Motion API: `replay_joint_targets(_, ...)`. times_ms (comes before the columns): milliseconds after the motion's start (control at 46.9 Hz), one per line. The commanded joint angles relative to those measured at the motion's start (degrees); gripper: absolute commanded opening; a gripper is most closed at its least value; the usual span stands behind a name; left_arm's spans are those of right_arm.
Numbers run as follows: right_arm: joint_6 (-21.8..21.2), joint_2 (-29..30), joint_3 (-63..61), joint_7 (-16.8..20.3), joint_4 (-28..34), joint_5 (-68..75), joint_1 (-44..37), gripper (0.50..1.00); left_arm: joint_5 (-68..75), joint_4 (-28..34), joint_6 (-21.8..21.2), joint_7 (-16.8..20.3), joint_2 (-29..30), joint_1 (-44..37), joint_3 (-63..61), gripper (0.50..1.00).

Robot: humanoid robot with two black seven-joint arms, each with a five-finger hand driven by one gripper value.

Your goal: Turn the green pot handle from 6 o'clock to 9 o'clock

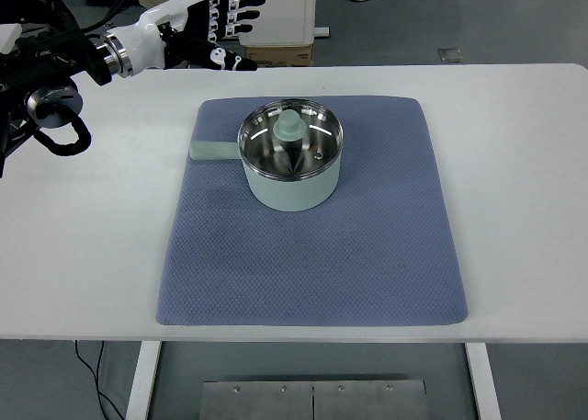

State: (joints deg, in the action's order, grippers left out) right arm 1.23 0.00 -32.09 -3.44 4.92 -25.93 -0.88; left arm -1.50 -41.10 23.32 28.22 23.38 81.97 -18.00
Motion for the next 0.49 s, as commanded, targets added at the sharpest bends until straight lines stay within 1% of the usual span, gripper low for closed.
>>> replay_joint_targets(0, 0.0, 0.0, 0.01, 0.01, 0.0, 0.0, 0.01, 1.0, -1.93, 1.02, -0.11, 0.0, 0.0, -0.75, 0.16, 1.0)
replay_joint_targets(128, 0.0, 0.0, 0.01, 0.01, 0.0, 0.0, 0.01, 1.0, -4.12, 1.81, -0.64, 0.0, 0.08, -2.51, 0.69, 1.0)
replay_joint_targets(299, 0.0, 0.0, 0.01, 0.01, 0.0, 0.0, 0.01, 1.0, -5.97, 1.99, -3.36, 0.0, 0.08, -4.97, 2.62, 1.0)
replay_joint_targets(469, 0.0, 0.0, 0.01, 0.01, 0.0, 0.0, 0.01, 1.0, -6.06, 2.07, -3.63, 0.0, 0.17, -6.2, 5.25, 1.0)
